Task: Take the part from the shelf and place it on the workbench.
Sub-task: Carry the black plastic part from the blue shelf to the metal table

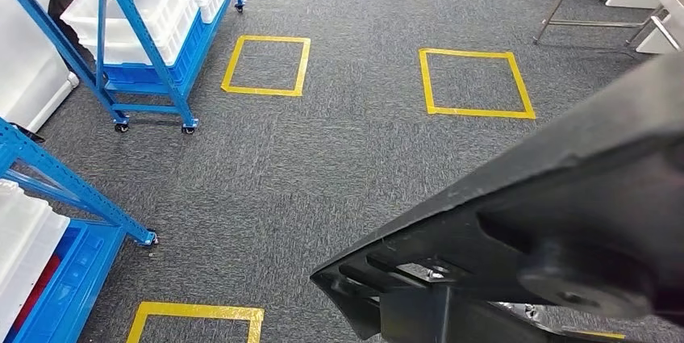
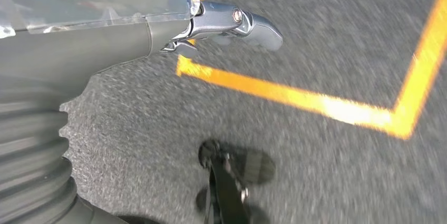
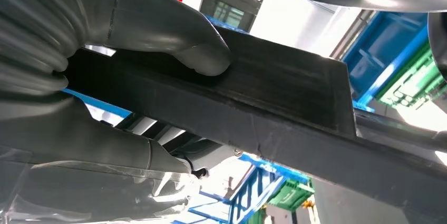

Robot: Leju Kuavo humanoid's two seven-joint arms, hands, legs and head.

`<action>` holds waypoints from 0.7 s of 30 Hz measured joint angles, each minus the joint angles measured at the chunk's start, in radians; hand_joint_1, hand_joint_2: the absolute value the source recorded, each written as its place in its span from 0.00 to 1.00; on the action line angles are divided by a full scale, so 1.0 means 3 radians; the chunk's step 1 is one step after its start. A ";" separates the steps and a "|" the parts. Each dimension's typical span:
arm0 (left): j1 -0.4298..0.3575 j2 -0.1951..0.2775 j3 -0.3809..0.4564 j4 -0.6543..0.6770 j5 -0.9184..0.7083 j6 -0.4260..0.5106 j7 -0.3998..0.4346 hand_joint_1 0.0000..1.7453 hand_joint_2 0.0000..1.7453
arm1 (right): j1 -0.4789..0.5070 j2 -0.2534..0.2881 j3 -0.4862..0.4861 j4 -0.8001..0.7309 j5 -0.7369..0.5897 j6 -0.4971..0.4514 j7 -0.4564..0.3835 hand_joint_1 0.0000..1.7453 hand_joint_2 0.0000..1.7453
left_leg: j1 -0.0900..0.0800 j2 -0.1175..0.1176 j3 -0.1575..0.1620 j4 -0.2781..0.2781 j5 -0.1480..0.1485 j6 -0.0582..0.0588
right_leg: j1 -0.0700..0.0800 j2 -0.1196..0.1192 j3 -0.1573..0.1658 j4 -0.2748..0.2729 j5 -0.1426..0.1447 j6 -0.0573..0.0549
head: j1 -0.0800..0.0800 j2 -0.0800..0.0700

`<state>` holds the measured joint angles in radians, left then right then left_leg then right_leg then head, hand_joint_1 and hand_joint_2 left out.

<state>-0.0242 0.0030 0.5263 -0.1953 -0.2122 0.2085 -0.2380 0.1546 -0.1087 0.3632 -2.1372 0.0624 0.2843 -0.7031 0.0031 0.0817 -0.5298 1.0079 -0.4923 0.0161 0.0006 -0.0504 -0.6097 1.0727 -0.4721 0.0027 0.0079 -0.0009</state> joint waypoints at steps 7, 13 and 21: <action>-0.0064 -0.0017 0.0022 -0.0003 0.0019 -0.0188 -0.0004 0.00 1.00 | -0.0406 -0.0075 0.0016 0.0508 -0.0498 0.0365 0.0001 0.93 1.00 | 0.0015 -0.0113 -0.0072 0.0260 -0.0197 -0.0106 | 0.0002 0.0132 0.0104 -0.0239 0.0079 -0.0111 | -0.0005 0.0000; -0.0010 -0.0028 0.0070 -0.0003 0.0055 -0.0193 -0.0002 0.00 1.00 | -0.0464 -0.0076 0.0014 0.0770 -0.0517 0.0464 0.0001 0.93 1.00 | 0.0041 -0.0281 -0.0346 0.0686 -0.0198 -0.0143 | -0.0005 0.0373 0.0109 -0.0215 0.0069 -0.0113 | -0.0007 0.0000; -0.0021 -0.0050 0.0098 -0.0004 0.0062 -0.0216 -0.0016 0.00 1.00 | -0.0485 -0.0076 0.0020 0.0928 -0.0485 0.0504 0.0006 0.93 1.00 | 0.0052 -0.0371 -0.0080 0.0029 0.0062 -0.0026 | -0.0035 0.0489 -0.0011 -0.0057 -0.0003 0.0039 | 0.0001 0.0000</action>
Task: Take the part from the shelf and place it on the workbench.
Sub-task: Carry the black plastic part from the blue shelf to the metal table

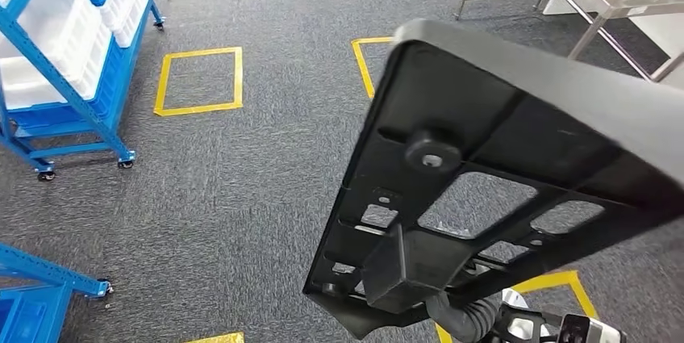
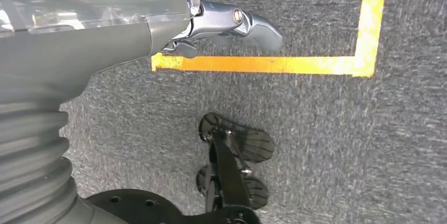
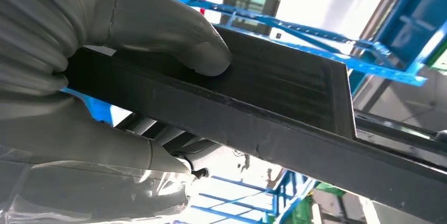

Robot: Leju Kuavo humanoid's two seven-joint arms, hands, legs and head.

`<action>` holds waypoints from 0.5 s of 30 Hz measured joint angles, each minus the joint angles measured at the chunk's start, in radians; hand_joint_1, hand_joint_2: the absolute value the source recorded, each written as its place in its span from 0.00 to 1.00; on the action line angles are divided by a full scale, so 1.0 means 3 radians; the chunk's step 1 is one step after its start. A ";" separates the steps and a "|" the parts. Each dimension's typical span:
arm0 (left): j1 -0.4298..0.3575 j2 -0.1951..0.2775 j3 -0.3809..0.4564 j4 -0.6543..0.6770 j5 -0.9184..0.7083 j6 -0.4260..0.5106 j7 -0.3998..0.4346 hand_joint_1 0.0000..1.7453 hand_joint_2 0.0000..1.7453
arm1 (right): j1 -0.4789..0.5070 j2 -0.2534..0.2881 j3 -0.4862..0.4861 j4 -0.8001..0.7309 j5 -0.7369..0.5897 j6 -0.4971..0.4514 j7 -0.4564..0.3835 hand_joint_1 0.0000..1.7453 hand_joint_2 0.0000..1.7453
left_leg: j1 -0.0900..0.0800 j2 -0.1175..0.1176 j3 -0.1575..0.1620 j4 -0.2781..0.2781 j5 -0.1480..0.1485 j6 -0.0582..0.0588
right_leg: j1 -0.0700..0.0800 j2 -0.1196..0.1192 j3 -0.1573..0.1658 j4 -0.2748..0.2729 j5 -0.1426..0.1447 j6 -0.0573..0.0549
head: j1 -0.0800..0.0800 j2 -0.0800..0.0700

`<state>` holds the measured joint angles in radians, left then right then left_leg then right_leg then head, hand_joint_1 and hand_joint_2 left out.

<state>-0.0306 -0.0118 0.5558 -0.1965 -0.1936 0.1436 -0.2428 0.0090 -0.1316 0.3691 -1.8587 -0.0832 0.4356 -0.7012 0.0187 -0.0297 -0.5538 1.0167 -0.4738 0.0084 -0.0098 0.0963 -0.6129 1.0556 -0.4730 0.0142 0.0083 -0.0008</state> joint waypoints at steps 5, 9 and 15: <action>0.0014 -0.0004 0.0037 -0.0001 0.0013 -0.0032 0.0000 0.00 1.00 | -0.0008 0.0001 0.0016 0.0045 0.0032 0.0007 0.0002 0.93 1.00 | -0.0025 0.0206 0.0005 -0.0021 -0.0003 0.0049 | -0.0007 -0.0297 -0.0414 0.0833 -0.0358 0.0041 | 0.0014 0.0000; 0.0004 -0.0006 0.0054 -0.0001 0.0007 -0.0036 0.0011 0.00 1.00 | -0.0007 0.0002 0.0031 0.0037 0.0072 0.0057 0.0036 0.93 1.00 | -0.0038 0.0345 0.0046 -0.0019 -0.0038 0.0022 | 0.0021 -0.0457 -0.0044 0.0144 -0.0009 -0.0008 | 0.0015 0.0000; -0.0014 -0.0013 0.0062 -0.0003 -0.0016 -0.0042 0.0023 0.00 1.00 | 0.0007 0.0020 0.0127 0.0041 0.0158 0.0068 0.0102 0.93 1.00 | -0.0042 0.0410 0.0088 0.0026 -0.0131 -0.0072 | 0.0054 -0.0406 0.0102 -0.0161 0.0054 -0.0116 | 0.0010 0.0000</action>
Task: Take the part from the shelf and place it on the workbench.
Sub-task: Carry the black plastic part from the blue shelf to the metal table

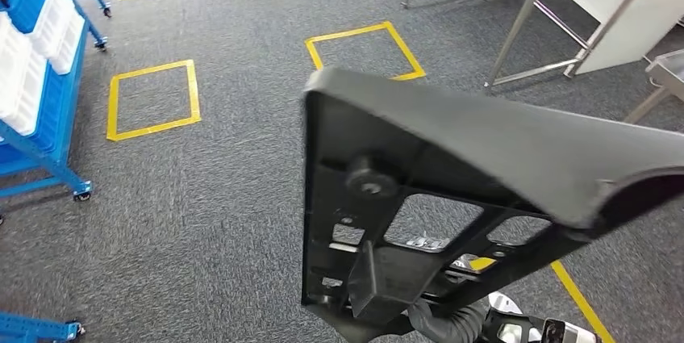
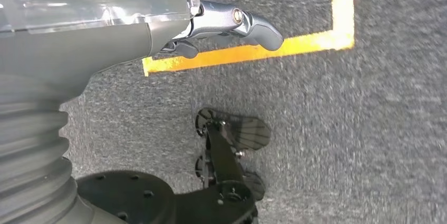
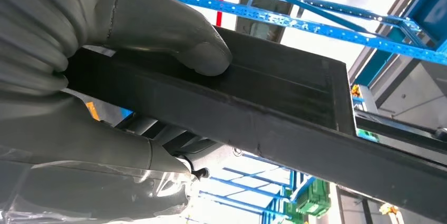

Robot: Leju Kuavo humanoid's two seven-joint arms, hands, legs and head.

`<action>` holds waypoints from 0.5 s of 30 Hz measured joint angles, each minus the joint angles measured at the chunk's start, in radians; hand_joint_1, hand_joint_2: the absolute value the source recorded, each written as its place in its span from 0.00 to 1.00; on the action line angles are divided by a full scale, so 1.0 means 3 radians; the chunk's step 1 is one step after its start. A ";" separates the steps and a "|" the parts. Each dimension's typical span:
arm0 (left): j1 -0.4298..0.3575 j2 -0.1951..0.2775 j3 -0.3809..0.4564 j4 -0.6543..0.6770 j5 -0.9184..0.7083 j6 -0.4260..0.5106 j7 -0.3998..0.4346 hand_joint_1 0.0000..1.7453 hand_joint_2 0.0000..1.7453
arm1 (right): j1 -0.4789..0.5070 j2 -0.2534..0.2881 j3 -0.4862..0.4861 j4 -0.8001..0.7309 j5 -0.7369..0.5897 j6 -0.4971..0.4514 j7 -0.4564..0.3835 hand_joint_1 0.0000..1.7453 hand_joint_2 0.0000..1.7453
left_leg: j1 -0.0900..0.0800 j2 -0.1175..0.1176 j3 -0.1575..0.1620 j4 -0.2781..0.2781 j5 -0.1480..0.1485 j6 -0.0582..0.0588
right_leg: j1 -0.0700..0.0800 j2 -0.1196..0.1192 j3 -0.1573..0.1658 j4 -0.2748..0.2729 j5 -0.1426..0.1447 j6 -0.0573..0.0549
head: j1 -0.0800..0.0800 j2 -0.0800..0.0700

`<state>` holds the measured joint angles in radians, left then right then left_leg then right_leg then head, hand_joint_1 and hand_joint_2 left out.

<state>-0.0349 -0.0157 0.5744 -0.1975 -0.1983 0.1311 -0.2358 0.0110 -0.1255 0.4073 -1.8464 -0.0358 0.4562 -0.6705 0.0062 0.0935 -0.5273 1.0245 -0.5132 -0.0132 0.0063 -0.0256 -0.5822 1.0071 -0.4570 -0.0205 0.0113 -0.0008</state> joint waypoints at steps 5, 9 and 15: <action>0.0015 -0.0008 0.0031 -0.0002 -0.0005 -0.0013 0.0024 0.00 1.00 | -0.0155 0.0080 0.0167 0.0215 0.0000 0.0047 0.0024 0.93 1.00 | 0.0020 -0.0287 -0.0444 0.0864 -0.0355 -0.0038 | -0.0024 0.0201 0.0026 -0.0021 0.0013 -0.0048 | -0.0009 0.0000; 0.0012 -0.0009 0.0058 -0.0002 -0.0013 -0.0045 0.0038 0.00 1.00 | -0.0372 0.0120 0.0262 0.0353 -0.0147 0.0037 0.0120 0.93 1.00 | 0.0047 -0.0429 -0.0254 0.0279 0.0064 -0.0053 | -0.0036 0.0379 0.0014 0.0047 -0.0021 -0.0006 | -0.0009 0.0000; -0.0010 -0.0013 0.0078 -0.0002 -0.0031 -0.0078 0.0044 0.00 1.00 | -0.0556 0.0125 0.0257 0.0393 -0.0314 -0.0026 0.0169 0.93 1.00 | 0.0047 -0.0444 -0.0151 0.0014 0.0149 0.0052 | -0.0044 0.0407 -0.0071 0.0131 -0.0052 0.0104 | -0.0003 0.0000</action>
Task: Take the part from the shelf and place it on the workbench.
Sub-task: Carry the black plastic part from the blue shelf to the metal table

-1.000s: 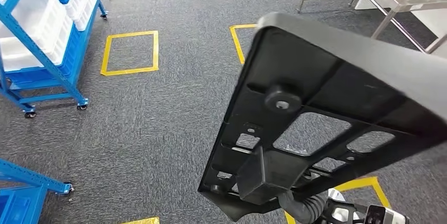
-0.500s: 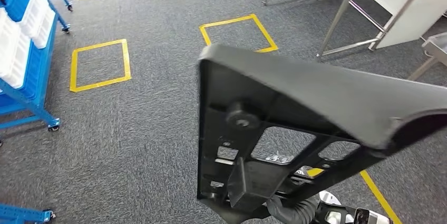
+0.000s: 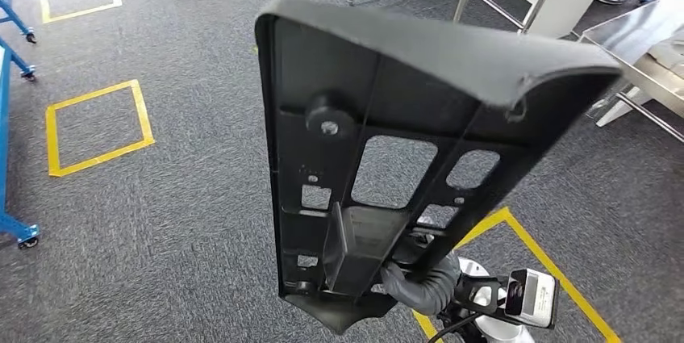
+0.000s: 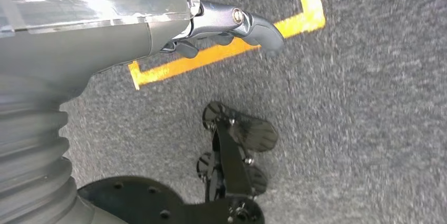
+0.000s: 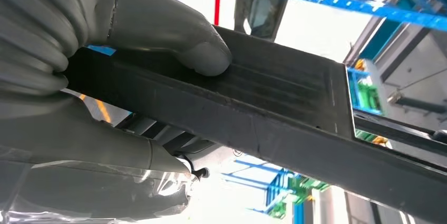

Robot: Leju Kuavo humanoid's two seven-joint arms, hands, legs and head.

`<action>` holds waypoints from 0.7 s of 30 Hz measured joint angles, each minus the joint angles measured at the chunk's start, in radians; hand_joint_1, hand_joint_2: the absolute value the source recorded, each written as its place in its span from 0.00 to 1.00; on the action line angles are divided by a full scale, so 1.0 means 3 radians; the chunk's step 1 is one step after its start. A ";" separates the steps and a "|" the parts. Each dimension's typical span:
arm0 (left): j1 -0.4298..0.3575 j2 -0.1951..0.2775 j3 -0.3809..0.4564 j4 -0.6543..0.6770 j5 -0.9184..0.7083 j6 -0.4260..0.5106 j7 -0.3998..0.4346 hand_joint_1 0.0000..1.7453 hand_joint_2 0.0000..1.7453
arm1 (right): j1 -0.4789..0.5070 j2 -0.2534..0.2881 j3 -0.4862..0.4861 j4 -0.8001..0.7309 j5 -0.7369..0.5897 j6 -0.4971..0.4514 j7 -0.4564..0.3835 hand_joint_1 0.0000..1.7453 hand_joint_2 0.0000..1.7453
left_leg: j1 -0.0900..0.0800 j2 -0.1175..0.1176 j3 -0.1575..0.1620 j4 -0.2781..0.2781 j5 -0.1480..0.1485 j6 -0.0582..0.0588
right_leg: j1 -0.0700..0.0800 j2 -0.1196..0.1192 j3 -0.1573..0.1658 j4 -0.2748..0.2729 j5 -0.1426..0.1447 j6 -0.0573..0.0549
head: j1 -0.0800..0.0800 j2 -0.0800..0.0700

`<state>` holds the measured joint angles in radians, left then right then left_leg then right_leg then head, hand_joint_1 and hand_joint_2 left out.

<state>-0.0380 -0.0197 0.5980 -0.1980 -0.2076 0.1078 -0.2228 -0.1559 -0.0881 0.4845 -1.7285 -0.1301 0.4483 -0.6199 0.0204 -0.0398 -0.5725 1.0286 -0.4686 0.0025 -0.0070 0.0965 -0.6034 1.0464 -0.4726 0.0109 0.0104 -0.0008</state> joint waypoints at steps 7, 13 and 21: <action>0.0012 -0.0002 0.0025 0.0000 -0.0004 -0.0010 0.0000 0.00 1.00 | -0.0059 -0.0010 -0.0032 0.0021 -0.0024 -0.0049 -0.0014 0.93 1.00 | -0.0028 0.0294 0.0020 -0.0024 -0.0018 0.0058 | 0.0001 -0.0316 -0.0388 0.0742 -0.0258 0.0035 | 0.0017 0.0000; 0.0013 -0.0027 0.0074 0.0000 0.0031 -0.0064 -0.0071 0.00 1.00 | -0.0040 -0.0054 -0.0264 -0.0065 -0.0126 -0.0086 -0.0170 0.93 1.00 | -0.0057 0.0477 0.0085 -0.0033 -0.0065 -0.0002 | 0.0091 -0.0502 0.0022 -0.0072 0.0040 -0.0073 | 0.0017 0.0000; 0.0029 -0.0032 0.0097 -0.0008 -0.0018 -0.0092 -0.0074 0.00 1.00 | 0.0195 -0.0069 -0.0408 -0.0319 -0.0017 -0.0080 -0.0185 0.93 1.00 | -0.0033 0.0161 -0.0347 0.0891 -0.0475 -0.0088 | 0.0032 -0.0196 0.0089 -0.0148 0.0073 -0.0145 | 0.0002 0.0000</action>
<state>-0.0294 -0.0294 0.6270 -0.2003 -0.2130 0.0801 -0.2450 -0.0973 -0.1089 0.3621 -1.8240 -0.1352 0.4243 -0.6755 0.0105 0.0085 -0.6767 1.2959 -0.6109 -0.0240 0.0028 0.0376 -0.5769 1.0020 -0.4507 -0.0328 0.0111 -0.0009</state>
